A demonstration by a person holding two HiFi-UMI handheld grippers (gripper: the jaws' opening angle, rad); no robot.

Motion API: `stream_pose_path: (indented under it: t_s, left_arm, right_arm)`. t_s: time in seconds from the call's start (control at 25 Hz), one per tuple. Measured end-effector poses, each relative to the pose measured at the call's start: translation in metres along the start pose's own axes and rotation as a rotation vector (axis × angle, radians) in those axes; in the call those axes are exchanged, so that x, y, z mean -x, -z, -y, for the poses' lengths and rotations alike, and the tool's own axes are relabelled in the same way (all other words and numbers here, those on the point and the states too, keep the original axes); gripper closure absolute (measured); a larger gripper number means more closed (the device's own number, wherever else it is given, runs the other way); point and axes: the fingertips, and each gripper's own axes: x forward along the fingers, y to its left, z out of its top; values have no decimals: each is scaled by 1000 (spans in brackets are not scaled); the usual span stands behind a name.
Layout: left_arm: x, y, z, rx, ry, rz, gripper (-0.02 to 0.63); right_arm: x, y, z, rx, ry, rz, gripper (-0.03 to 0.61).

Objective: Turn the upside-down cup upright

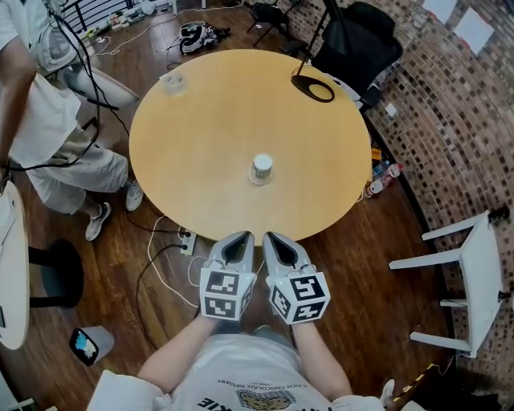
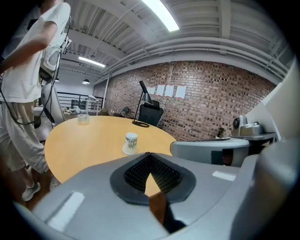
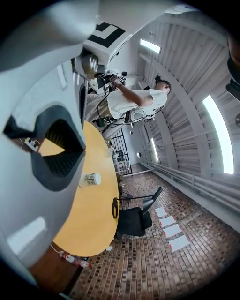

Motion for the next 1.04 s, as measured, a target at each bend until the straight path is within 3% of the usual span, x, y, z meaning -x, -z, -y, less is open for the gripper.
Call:
stream_pose_path:
  t_s: [0.64,1.04]
  left_arm:
    - [61,28,106,-59,-48,26,612]
    - [108,46,131,-55,-67,36,611]
  right_arm:
    - [113,31,-1,47,-51,-2,575]
    - [154,52,-25,54,-67,-5,575]
